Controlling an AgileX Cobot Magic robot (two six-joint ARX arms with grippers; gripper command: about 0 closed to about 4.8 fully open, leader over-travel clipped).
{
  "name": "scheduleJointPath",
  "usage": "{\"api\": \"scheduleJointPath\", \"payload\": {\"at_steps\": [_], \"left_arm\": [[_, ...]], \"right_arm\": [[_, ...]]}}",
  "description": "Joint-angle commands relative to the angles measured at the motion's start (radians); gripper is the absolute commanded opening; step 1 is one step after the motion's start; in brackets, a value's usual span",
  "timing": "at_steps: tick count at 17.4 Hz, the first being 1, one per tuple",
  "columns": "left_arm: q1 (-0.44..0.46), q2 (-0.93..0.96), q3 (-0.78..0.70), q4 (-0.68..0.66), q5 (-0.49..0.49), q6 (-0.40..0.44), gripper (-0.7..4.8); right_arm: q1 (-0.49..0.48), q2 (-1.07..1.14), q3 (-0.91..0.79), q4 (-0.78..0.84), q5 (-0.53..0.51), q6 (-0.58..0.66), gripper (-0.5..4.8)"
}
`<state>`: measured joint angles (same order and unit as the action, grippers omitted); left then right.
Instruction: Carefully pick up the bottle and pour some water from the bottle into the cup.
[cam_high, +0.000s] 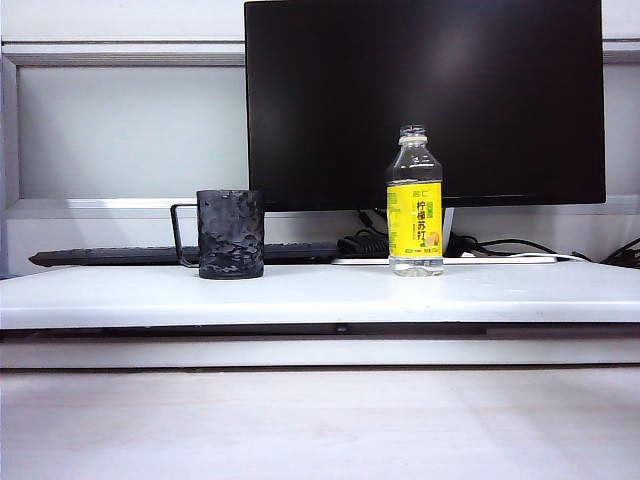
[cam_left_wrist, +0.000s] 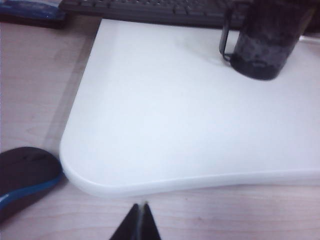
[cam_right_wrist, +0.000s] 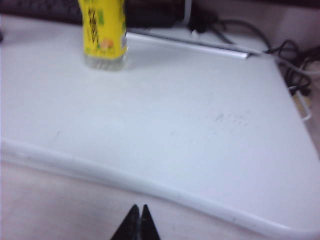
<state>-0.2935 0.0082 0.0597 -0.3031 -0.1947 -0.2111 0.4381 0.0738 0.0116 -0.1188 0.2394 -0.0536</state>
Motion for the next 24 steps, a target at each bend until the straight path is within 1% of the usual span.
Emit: {"api": "scheduleJointPath", "payload": {"at_steps": [1,6,8,10,12,14,16,18,20,22,24], "left_arm": [[0.002,0.000,0.001,0.012,-0.003,-0.006,-0.05],[0.003,-0.002,0.001,0.012,-0.003,-0.006,-0.05],[0.016,-0.005,0.001,0.011,-0.002,-0.006,-0.05],[0.080,-0.005,0.001,0.011,0.019,-0.006,-0.05],[0.170,-0.005,-0.003,0.012,0.018,-0.006,-0.05],[0.257,-0.005,-0.013,0.021,0.018,-0.006,-0.05],[0.306,-0.005,-0.029,0.073,0.015,-0.006,-0.05],[0.316,-0.005,-0.042,0.119,0.015,-0.006,-0.05],[0.312,-0.005,-0.048,0.132,0.019,-0.006,-0.05],[0.312,-0.005,-0.048,0.132,0.018,-0.006,-0.05],[0.312,-0.005,-0.048,0.132,0.018,-0.006,-0.05]], "right_arm": [[0.002,0.001,-0.004,0.011,-0.002,0.001,-0.05],[0.002,0.001,-0.003,0.011,-0.002,0.001,-0.05],[-0.002,-0.005,-0.004,0.010,-0.002,0.001,-0.05],[-0.019,-0.030,-0.004,0.010,-0.006,0.001,-0.05],[-0.062,-0.076,-0.003,0.018,-0.007,0.001,-0.05],[-0.127,-0.071,-0.004,0.044,-0.006,0.001,-0.05],[-0.192,-0.071,-0.004,0.044,-0.006,0.001,-0.05],[-0.252,-0.071,-0.004,0.044,-0.006,0.001,-0.05],[-0.295,-0.071,-0.003,0.044,-0.003,0.001,-0.05],[-0.321,-0.071,-0.003,0.043,-0.002,0.001,-0.05],[-0.322,-0.071,-0.003,0.042,-0.002,0.001,-0.05]]}}
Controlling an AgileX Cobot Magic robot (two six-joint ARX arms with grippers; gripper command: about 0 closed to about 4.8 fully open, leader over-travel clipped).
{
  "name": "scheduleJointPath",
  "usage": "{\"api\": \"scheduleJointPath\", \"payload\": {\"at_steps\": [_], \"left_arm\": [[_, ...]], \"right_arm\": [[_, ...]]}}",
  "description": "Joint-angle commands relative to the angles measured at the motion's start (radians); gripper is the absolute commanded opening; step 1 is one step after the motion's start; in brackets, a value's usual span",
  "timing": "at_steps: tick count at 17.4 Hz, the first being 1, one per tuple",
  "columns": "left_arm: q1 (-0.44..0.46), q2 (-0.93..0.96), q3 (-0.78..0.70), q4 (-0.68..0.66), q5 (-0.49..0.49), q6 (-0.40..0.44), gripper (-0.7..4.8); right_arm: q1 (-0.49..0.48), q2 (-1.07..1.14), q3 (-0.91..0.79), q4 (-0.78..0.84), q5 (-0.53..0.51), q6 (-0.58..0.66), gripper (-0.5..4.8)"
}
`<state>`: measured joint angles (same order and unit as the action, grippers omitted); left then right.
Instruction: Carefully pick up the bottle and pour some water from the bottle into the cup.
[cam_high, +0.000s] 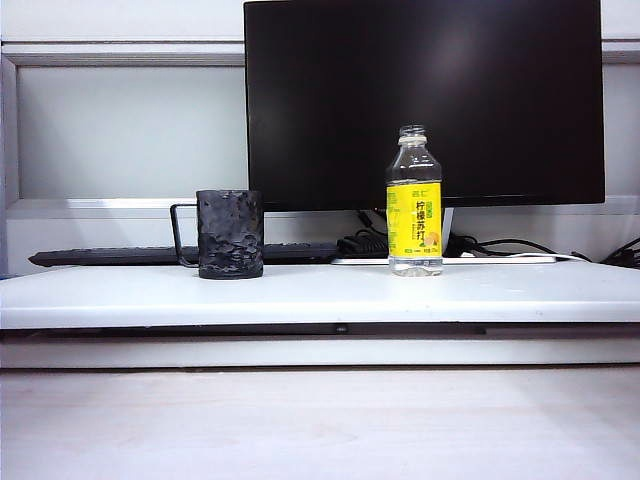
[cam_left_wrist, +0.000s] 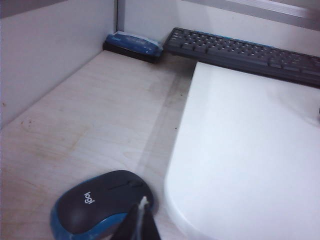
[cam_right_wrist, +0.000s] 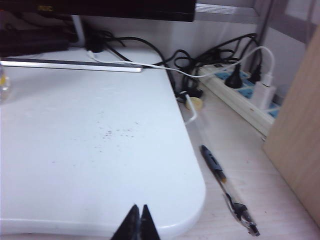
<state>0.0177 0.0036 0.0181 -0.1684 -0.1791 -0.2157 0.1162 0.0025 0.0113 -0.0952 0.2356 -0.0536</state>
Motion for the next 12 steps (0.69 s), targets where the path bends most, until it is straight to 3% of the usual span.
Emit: {"api": "scheduleJointPath", "payload": {"at_steps": [1,6,12], "left_arm": [[0.001,0.000,-0.006,-0.002,0.002,-0.002,-0.05],[0.001,0.000,-0.009,0.007,0.003,-0.002,-0.05],[0.001,0.000,-0.009,0.116,0.031,-0.002,-0.05]], "right_arm": [[0.005,0.000,-0.003,0.016,-0.003,0.001,-0.05],[0.027,0.000,-0.003,0.018,-0.128,0.001,-0.05],[0.042,0.000,-0.004,0.033,-0.182,0.001,-0.05]]}}
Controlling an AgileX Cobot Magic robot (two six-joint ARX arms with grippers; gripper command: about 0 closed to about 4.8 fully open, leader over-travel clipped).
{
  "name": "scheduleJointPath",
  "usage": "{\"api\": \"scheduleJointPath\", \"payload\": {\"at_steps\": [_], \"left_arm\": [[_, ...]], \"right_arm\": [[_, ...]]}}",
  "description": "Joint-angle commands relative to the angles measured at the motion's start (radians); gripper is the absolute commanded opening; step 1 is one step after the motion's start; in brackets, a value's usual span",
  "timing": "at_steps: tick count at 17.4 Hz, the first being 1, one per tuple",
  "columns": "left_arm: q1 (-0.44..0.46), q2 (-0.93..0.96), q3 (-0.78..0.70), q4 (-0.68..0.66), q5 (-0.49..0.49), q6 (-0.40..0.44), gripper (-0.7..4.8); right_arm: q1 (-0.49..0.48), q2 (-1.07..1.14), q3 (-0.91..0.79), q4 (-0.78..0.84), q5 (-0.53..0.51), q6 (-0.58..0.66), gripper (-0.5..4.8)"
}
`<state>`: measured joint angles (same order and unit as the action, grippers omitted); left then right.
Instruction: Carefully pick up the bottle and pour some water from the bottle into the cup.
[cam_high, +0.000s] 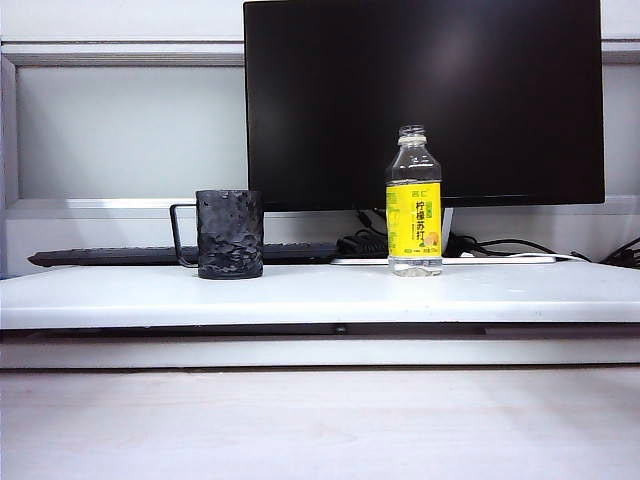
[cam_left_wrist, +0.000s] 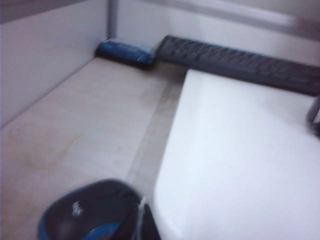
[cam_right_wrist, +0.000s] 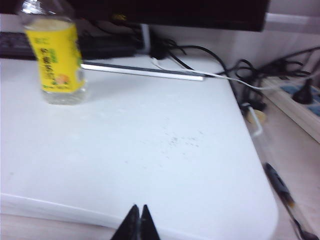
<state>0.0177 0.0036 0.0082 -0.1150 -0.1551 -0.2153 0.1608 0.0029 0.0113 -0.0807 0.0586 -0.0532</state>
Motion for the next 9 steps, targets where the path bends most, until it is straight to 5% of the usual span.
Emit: {"api": "scheduleJointPath", "payload": {"at_steps": [1,9], "left_arm": [[0.001,0.000,0.001,0.061,0.006,-0.002,-0.05],[0.002,0.000,0.001,0.056,0.002,-0.002,-0.05]], "right_arm": [[-0.003,0.000,-0.004,0.019,-0.005,0.000,-0.05],[-0.003,0.000,-0.003,0.022,0.063,0.000,-0.05]]}}
